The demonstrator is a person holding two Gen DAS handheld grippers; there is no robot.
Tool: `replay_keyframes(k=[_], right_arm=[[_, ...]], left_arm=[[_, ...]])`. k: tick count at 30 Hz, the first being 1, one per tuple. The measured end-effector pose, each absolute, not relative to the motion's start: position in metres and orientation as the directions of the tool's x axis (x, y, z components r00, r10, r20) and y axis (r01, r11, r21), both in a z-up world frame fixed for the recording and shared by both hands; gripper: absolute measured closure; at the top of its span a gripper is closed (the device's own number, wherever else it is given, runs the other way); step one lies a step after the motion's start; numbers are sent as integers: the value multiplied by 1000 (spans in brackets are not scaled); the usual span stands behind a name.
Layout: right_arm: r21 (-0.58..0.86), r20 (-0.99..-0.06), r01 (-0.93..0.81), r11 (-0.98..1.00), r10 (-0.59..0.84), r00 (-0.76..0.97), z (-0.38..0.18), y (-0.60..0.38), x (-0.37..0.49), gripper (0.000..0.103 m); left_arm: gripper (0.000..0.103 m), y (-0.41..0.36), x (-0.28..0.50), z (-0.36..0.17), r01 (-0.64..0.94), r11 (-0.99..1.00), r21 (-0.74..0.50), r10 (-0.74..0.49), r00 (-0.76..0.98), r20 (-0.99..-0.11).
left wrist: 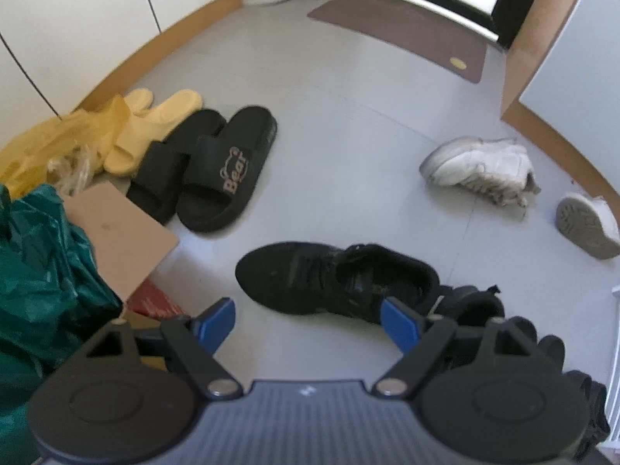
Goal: Organize scattered shoes
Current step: 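Move the right tool to the heel of the second black sneaker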
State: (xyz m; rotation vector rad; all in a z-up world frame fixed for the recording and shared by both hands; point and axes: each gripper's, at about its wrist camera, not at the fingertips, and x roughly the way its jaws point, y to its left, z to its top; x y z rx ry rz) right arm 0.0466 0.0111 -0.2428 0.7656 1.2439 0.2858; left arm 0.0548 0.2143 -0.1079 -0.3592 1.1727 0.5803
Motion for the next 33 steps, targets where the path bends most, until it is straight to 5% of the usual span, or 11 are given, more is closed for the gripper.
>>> replay_keyframes(k=[25,33], right_arm=[[596,-790,204,777,521,322,-310,82,74,11],[627,-763,175,759,555,330,-317,96,73,28]], left_arm=[[19,250,70,-121,-616,782,100,294,223,-929],[19,249,76,-122,-591,794,141,330,224,-917]])
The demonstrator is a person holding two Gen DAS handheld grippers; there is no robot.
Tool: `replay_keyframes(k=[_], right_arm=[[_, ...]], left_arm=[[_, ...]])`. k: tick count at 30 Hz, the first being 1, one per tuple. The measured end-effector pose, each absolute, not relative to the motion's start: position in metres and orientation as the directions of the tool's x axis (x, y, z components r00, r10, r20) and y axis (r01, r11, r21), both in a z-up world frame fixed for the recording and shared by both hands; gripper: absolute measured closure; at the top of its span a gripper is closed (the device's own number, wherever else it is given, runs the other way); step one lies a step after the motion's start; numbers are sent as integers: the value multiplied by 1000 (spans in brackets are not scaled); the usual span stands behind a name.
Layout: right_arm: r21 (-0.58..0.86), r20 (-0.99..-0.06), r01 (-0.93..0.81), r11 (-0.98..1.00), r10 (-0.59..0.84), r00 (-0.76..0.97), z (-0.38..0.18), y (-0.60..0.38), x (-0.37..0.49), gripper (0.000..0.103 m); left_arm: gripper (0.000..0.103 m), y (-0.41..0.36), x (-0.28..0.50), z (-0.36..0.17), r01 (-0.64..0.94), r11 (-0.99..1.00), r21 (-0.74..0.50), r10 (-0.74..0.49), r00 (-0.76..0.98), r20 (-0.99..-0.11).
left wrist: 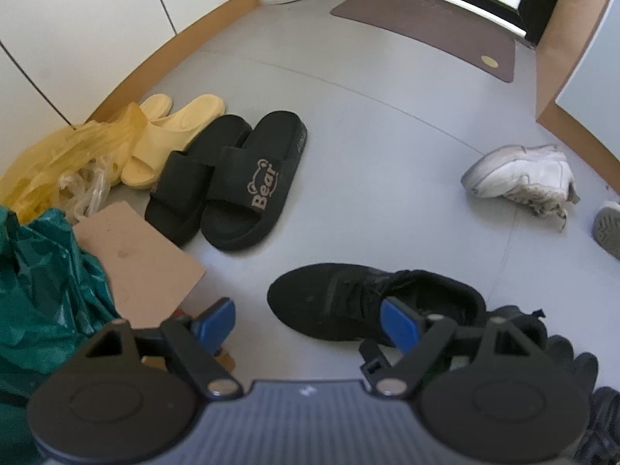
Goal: Organize scattered shoes
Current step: 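Move the right tool to the heel of the second black sneaker, then grasp and lift the second black sneaker by its heel with the right tool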
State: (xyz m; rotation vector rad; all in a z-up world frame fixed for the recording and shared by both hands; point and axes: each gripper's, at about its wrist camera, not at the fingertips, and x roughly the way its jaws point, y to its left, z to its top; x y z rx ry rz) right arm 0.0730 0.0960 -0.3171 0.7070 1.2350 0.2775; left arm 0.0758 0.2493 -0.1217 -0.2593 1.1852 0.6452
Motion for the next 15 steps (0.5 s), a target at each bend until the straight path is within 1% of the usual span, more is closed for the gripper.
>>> replay_keyframes(k=[5,7,9,11,15], right_arm=[[661,-740,222,717,572,354,-322,94,80,28],[672,-733,247,699,576,363,-324,98,86,28],[659,-744,249,709,569,351,-328,106,92,28],[641,-760,236,730,563,324,-331,115,100,36],[641,-761,229,733,568,313,-333,115,102,41]], left_arm=[[19,258,73,-126,-623,764,165,353,189,-916],[19,261,73,-125,-637,756,147,339,189,-922],[19,261,73,-124,-648,751,129,326,194,-925],[19,260,73,-121,-655,747,115,321,204,-925],[19,254,78,-119,-641,759,114,323,219,-921]])
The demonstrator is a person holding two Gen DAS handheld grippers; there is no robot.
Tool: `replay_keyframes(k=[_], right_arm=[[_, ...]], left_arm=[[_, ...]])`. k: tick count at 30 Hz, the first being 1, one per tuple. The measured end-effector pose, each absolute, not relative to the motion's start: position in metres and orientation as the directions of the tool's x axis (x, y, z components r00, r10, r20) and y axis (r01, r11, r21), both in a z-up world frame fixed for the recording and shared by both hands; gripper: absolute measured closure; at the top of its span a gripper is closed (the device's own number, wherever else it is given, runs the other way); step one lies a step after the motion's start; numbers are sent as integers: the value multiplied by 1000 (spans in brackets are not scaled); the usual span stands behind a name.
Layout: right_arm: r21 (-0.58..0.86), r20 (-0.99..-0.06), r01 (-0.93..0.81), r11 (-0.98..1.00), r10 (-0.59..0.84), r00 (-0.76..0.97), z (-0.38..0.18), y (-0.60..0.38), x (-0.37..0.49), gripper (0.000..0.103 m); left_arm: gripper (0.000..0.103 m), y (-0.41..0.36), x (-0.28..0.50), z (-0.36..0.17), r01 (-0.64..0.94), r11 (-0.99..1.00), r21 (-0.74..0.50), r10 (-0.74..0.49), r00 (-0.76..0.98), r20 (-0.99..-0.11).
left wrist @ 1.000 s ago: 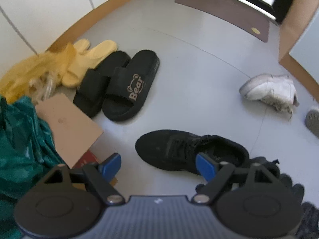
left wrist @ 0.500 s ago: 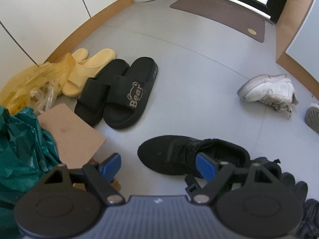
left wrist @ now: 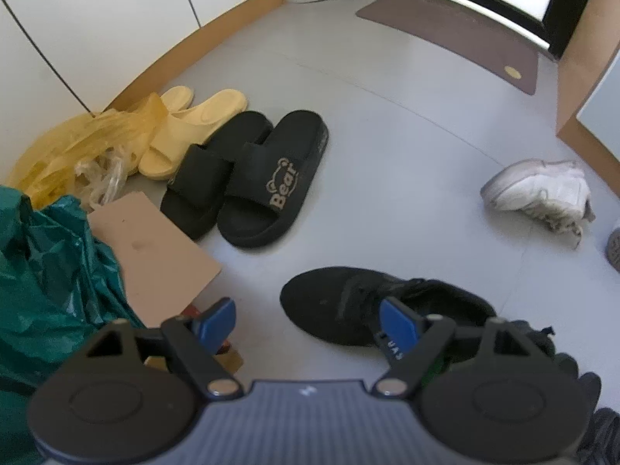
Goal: Organize scattered shoes
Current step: 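Grasp and lift the second black sneaker by its heel with the right tool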
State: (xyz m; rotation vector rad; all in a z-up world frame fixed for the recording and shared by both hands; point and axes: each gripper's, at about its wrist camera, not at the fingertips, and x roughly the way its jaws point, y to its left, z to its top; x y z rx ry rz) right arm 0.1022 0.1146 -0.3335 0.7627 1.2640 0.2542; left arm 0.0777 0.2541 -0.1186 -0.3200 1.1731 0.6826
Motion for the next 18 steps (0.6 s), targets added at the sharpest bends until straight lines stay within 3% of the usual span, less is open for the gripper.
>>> replay_keyframes(k=[6,18], right_arm=[[611,-772,144,779,546,325,-330,111,101,51],[403,-842,-196,894,446,303,-312,101,99,57]], left_arm=[[19,258,74,-122,-643,753,137,339,202,-919],[19,253,76,-118,-633,763,130,331,211,-920]])
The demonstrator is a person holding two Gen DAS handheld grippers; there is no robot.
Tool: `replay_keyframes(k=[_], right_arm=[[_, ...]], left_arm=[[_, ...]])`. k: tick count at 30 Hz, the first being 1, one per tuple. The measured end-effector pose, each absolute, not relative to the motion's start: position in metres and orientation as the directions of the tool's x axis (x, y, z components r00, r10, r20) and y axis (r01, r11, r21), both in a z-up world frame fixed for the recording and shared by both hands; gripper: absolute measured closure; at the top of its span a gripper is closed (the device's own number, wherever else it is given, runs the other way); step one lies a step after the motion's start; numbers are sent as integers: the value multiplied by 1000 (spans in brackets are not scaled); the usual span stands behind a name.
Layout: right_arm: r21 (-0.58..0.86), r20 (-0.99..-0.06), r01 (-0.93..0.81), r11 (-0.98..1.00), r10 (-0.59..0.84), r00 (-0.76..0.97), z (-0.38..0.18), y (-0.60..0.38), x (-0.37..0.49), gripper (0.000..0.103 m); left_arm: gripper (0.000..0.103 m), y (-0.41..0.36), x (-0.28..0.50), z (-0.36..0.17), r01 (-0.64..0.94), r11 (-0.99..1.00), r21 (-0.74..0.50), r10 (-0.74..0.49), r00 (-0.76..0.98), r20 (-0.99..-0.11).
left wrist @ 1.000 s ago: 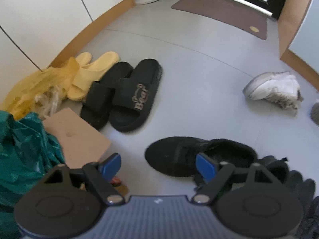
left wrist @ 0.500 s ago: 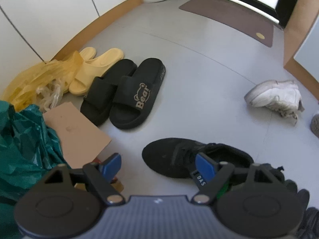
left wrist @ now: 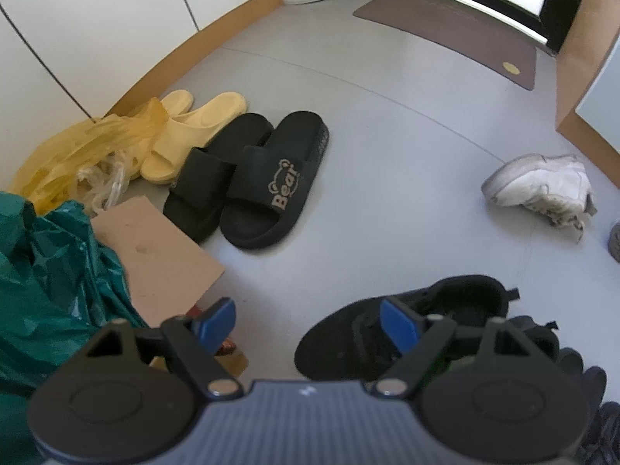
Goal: Organize scattered shoes
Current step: 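Grasp and lift the second black sneaker by its heel with the right tool, then set the second black sneaker beside the first with the right tool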
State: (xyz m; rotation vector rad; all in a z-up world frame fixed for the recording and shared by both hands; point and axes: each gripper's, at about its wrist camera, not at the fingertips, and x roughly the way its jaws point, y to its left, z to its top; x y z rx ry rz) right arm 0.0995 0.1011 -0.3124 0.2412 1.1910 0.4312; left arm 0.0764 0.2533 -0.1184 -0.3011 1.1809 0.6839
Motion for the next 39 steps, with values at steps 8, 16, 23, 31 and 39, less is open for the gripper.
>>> replay_keyframes(k=[8,16,23,31,39], right_arm=[[241,-867,-464,852,404,292,-304,100,98,61],[90,-873,-632,770,366,322,-295,105,85,63],[184,-860,-524,832,394,323,-281,88,84,24],[329,-818,-414,849,475,324,-288,88,85,8],[336,-828,-361,870,456,326,-313,107,84,9]], left_arm=[[19,252,78,-120,-635,761,133,334,207,-920],[19,254,76,-125,-626,753,205,370,145,-918],[19,253,75,-121,-628,755,190,365,160,-917],[19,253,75,-118,-630,757,175,360,178,-916],[19,258,74,-121,-637,757,149,337,185,-923]])
